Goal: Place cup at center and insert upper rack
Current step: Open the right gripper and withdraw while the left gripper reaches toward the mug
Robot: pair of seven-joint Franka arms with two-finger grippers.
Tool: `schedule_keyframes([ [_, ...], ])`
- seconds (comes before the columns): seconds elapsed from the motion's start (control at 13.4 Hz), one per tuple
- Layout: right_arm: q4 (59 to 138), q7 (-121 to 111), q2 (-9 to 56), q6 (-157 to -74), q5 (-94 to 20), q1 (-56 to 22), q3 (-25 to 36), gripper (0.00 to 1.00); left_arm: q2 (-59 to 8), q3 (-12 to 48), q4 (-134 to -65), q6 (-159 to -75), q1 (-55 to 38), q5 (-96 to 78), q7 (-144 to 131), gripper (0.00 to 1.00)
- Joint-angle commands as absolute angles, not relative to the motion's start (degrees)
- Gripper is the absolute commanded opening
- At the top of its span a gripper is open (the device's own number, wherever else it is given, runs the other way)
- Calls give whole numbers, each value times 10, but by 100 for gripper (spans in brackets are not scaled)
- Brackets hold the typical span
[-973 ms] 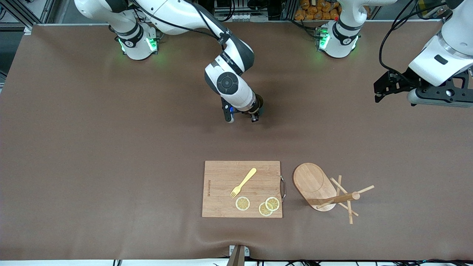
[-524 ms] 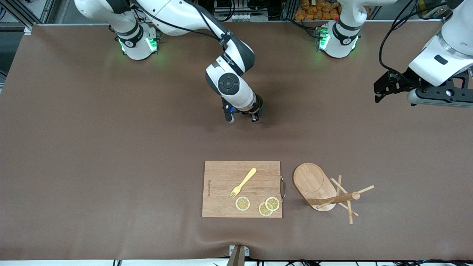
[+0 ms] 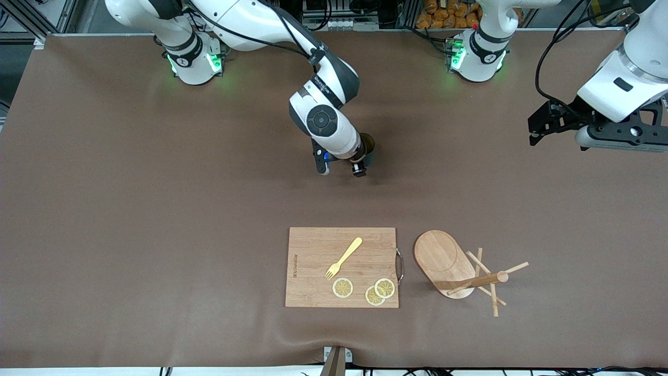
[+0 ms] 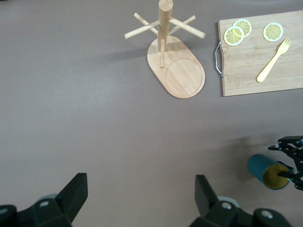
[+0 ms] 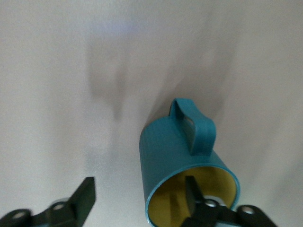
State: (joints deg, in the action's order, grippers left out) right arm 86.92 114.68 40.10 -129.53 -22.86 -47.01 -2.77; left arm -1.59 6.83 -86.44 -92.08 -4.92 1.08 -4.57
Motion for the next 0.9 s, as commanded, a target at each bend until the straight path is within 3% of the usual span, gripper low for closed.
schedule_keyframes([
  [0.0,809,1162,396,-1195,-220,-438,-32,100,-18,71,-858,-924,-45,12,-38,100],
  [0.37,698,1152,394,-1014,-229,-362,-40,100,-25,68,-859,-924,-45,12,-38,100],
  [0.6,700,1049,338,-982,-224,-338,-33,100,-33,62,-858,-932,-43,11,-37,100],
  [0.82,700,899,303,-884,-220,-281,-32,100,-33,65,-858,-932,-47,12,-49,100],
])
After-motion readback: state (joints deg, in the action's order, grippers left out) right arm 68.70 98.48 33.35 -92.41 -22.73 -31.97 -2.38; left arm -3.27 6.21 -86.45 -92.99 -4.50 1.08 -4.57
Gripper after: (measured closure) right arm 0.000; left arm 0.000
